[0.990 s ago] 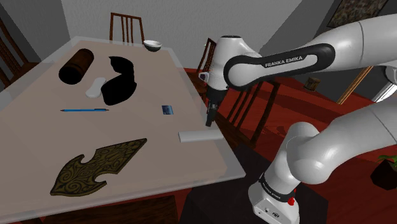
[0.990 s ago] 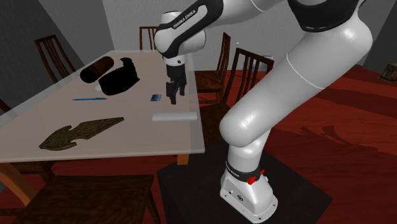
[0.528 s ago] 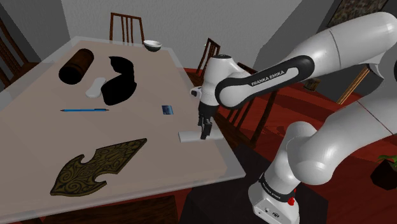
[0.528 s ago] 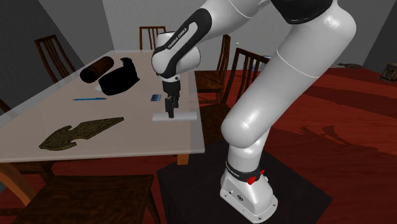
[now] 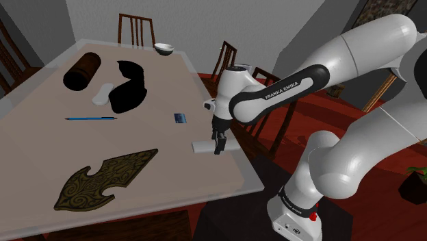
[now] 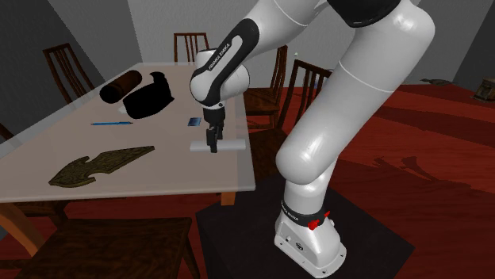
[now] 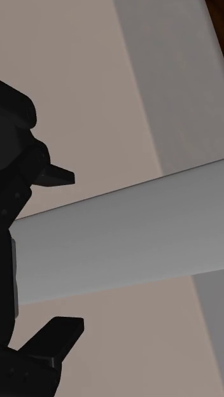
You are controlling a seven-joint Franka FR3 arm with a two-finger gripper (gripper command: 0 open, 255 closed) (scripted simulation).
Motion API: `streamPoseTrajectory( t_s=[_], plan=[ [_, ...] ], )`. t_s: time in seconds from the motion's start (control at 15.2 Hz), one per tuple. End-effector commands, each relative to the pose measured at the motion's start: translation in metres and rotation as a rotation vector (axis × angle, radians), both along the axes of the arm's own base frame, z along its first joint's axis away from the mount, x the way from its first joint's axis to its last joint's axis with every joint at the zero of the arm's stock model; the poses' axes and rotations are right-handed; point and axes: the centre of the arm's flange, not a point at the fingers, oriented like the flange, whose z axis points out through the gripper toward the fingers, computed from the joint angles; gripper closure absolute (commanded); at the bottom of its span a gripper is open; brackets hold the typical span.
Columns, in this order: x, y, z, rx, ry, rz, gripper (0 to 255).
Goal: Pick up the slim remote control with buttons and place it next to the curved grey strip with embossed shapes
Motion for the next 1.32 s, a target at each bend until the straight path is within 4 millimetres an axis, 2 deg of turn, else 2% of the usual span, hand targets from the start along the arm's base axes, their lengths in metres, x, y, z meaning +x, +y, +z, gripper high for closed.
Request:
streamPoseTrajectory(
  t_s=[0.0,0.2,0.26,0.86,1.25],
  plan=[
    [0.000,0.000,0.000,0.000,0.000,0.000,0],
    [0.000,0.000,0.000,0.000,0.000,0.000,0],
    [0.000,0.000,0.000,0.000,0.000,0.000,255],
    [0.000,0.000,0.000,0.000,0.000,0.000,255],
    [0.000,0.000,0.031,0.000,0.000,0.000,255]
  ],
)
